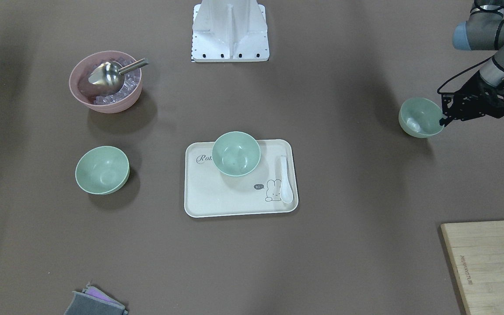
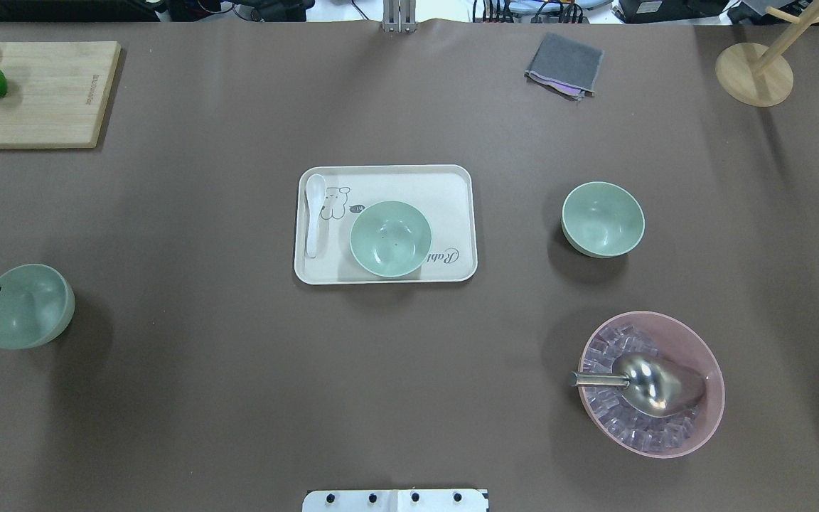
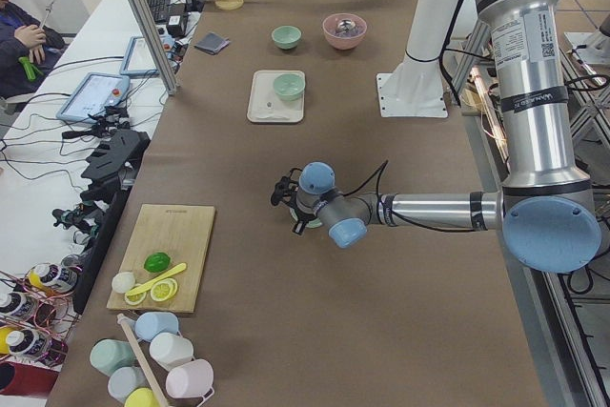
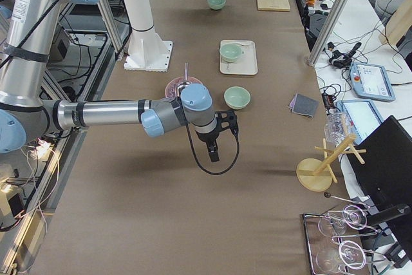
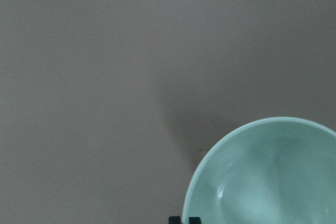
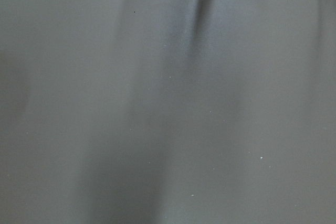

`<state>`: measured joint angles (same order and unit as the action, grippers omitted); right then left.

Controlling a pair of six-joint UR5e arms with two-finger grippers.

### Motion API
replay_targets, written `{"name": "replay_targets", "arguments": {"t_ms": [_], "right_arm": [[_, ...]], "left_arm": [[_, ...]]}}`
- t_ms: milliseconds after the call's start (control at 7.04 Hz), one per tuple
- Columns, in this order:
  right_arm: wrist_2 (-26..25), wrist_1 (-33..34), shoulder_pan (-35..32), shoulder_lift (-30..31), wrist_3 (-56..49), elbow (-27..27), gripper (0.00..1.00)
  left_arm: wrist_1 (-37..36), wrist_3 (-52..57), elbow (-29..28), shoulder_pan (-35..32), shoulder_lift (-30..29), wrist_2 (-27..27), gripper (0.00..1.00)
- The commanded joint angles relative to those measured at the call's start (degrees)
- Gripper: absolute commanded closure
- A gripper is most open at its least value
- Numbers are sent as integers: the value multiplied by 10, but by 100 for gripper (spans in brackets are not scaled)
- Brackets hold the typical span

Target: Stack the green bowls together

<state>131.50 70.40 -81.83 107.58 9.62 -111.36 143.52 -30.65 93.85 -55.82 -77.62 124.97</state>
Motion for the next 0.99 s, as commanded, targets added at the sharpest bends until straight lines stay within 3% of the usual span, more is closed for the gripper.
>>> {"name": "replay_targets", "arguments": {"t_ms": [0,142,426,568,853], "right_arm": [[1,0,0,0,0,0,0],[2,1,0,0,0,0,0],[3,2,0,12,-13,2,0],[4,2,0,12,-15,7,0],[5,3,0,12,-10,7,0]], "left_arm": [[-3,-1,31,-1,-3,-5,100],[-16,-1,48,-3,-17,16,100],[-91,-20,60,-6,-106,22,100],[-128,-81,83,-4,-143,21,100],[-272,-172,93,7,-271,19,100]]}}
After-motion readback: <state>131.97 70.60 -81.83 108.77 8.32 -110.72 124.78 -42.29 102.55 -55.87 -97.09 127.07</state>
